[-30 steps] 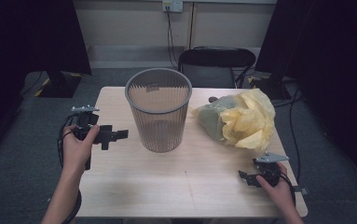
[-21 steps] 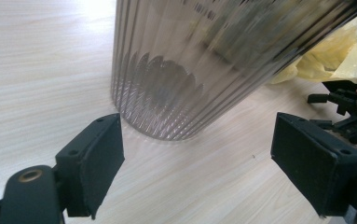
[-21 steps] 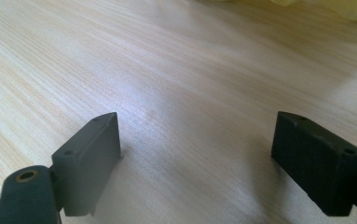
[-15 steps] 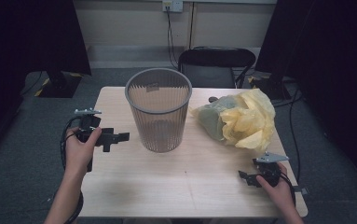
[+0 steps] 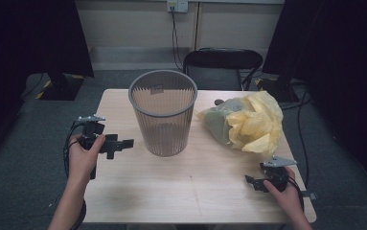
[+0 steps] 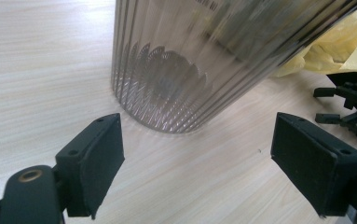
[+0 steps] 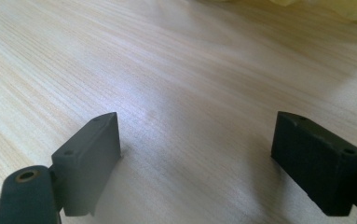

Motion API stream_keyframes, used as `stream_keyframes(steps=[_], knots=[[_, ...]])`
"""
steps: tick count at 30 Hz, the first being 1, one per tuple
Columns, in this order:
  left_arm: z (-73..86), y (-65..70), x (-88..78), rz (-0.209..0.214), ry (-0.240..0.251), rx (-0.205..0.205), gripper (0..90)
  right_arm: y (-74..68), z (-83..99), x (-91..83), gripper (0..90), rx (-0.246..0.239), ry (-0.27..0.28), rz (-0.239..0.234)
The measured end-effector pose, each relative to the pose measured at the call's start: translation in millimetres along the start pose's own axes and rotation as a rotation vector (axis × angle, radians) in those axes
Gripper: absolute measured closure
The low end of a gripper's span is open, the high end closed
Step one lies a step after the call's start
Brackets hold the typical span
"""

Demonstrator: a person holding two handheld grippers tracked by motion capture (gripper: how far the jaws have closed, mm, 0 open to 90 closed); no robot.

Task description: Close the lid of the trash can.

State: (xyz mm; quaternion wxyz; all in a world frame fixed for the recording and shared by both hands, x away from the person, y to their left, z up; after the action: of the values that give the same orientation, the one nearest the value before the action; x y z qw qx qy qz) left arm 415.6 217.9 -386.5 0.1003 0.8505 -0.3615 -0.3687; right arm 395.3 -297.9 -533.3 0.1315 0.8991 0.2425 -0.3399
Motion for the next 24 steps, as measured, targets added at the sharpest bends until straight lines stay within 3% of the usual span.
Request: stream_keyframes(steps=[24], knots=[[17.4,-9.8,8.9,0.007,-0.012,-0.007,16.5,0.0,0.0,0.0,14.7,0.000,0.000,0.000]])
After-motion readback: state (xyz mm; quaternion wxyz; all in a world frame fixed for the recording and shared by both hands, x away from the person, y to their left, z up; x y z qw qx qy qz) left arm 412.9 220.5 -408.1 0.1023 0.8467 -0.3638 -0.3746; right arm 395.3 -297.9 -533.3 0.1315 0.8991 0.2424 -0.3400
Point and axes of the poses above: each handheld gripper's, and its own axes: x roughly forward along the jaws, z roughly out of its underside, y roughly to its right, the point moved 5 cm from there along x, roughly forward along the jaws, and after that the axes turned 6 degrees about z, right-handed, at the moved point
